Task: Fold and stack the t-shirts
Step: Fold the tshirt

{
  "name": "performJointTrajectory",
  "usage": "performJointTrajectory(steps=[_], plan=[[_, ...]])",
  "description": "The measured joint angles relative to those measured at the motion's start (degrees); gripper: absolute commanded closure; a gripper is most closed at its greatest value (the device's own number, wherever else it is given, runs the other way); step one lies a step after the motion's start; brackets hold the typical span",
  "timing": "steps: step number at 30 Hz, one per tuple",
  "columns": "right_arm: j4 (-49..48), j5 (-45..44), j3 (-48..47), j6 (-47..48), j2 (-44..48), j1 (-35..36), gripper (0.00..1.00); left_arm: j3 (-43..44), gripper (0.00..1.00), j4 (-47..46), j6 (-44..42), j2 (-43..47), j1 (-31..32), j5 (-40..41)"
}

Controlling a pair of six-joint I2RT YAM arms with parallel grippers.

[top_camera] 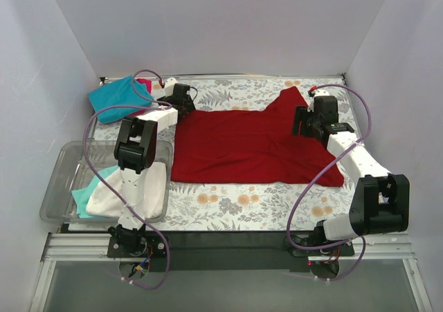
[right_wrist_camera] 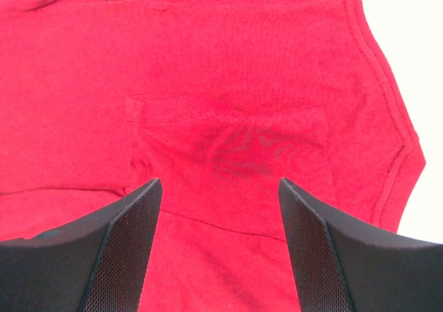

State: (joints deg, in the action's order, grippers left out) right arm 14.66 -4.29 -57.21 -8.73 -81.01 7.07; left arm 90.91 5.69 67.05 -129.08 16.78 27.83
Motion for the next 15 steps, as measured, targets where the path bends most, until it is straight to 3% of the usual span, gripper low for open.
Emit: performJointTrajectory(steps=[4, 10, 12, 15], plan=[[0.0, 0.0, 0.0, 0.0, 0.0, 0.0, 0.37, 1.0, 0.45, 0.0, -0.6, -0.7, 0.0, -0.9], [-0.1, 0.1, 0.0, 0.0, 0.0, 0.0, 0.37, 1.1, 0.58, -0.2, -1.1, -0.9, 0.0, -1.6], [-0.1, 0.2, 0.0, 0.0, 0.0, 0.0, 0.37, 0.9, 0.72, -0.3, -0.9, -0.9, 0.0, -1.8], [-0.2, 0.3, 0.0, 0.0, 0.0, 0.0, 0.37, 0.4, 0.8, -1.0, -1.1, -0.8, 0.0, -2.0]])
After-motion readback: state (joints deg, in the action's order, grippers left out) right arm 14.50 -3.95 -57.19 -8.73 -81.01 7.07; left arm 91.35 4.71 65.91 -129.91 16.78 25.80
